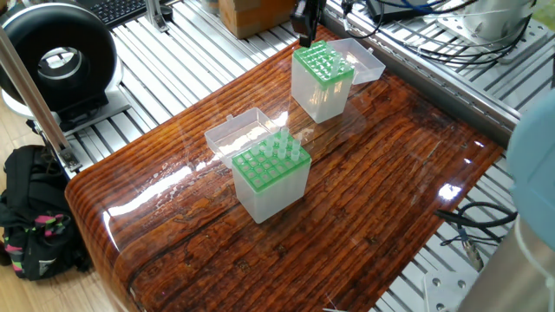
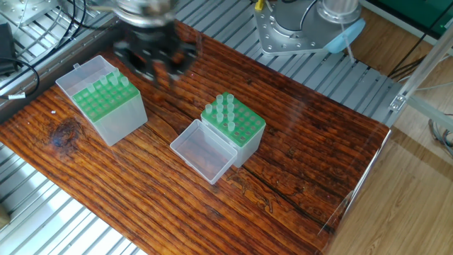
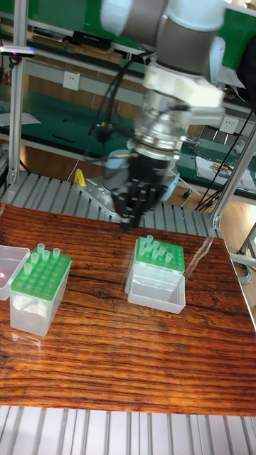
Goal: Transfer all large pipette tips from one holder to another
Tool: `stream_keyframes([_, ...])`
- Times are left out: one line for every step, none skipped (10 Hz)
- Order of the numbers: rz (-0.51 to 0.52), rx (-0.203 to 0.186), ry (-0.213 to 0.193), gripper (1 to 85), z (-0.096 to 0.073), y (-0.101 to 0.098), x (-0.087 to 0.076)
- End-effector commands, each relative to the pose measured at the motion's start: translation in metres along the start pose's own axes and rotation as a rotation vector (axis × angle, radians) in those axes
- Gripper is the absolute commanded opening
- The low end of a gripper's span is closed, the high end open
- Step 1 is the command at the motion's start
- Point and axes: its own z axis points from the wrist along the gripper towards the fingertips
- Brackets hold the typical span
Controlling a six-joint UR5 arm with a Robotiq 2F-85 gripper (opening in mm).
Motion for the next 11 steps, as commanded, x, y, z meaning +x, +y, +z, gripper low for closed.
stream_keyframes([-0.012, -0.041, -0.006, 29.7, 0.003, 0.075, -0.031])
stream_keyframes([-0.002, -0.032, 0.014, 29.3, 0.002, 0.084, -0.032])
stream_keyframes([0.016, -0.029, 0.014, 29.0, 0.002, 0.084, -0.032])
stream_keyframes([0.054, -0.04, -0.01, 29.0, 0.002, 0.086, -0.038])
stream_keyframes([0.069, -0.029, -0.023, 28.3, 0.002, 0.084, -0.041])
stream_keyframes([0.056, -0.008, -0.018, 27.7, 0.002, 0.078, -0.04])
stream_keyframes([0.039, -0.007, -0.011, 27.7, 0.002, 0.078, -0.038])
stream_keyframes([0.032, -0.018, -0.003, 28.3, 0.002, 0.081, -0.036])
stream_keyframes([0.036, -0.022, 0.0, 28.3, 0.002, 0.082, -0.035])
stream_keyframes([0.037, 0.007, 0.023, 25.7, 0.002, 0.074, -0.029])
stream_keyframes([0.032, 0.023, 0.062, 24.0, 0.002, 0.07, -0.019])
